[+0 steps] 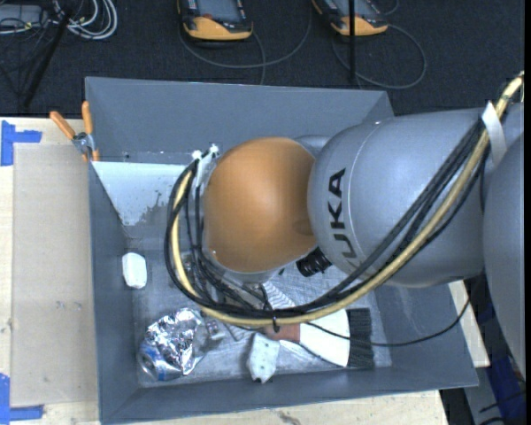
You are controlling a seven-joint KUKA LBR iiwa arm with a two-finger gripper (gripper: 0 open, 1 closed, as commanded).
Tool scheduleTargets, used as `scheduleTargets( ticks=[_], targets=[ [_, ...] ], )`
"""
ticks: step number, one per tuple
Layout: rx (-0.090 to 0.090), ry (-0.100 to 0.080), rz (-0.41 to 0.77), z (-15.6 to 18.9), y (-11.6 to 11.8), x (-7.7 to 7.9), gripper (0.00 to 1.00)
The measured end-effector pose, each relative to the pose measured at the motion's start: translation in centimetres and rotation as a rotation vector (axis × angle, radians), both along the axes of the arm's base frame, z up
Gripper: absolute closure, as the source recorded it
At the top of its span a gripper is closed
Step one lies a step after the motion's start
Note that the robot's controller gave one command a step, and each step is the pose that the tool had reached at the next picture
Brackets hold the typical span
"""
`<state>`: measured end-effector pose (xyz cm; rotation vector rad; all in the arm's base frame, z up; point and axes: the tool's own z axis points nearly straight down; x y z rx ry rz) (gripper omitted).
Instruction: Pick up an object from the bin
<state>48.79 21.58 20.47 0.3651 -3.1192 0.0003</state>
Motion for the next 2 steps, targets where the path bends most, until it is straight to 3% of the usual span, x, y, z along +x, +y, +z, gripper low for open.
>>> scheduleTargets(
  ticks=[1,2],
  targets=[
    [0.0,0.001,0.002,-1.1,-0.2,0.0,0.0],
    [0.002,-0.006,0.091,-6.0,-0.2,0.9,0.0]
  ],
)
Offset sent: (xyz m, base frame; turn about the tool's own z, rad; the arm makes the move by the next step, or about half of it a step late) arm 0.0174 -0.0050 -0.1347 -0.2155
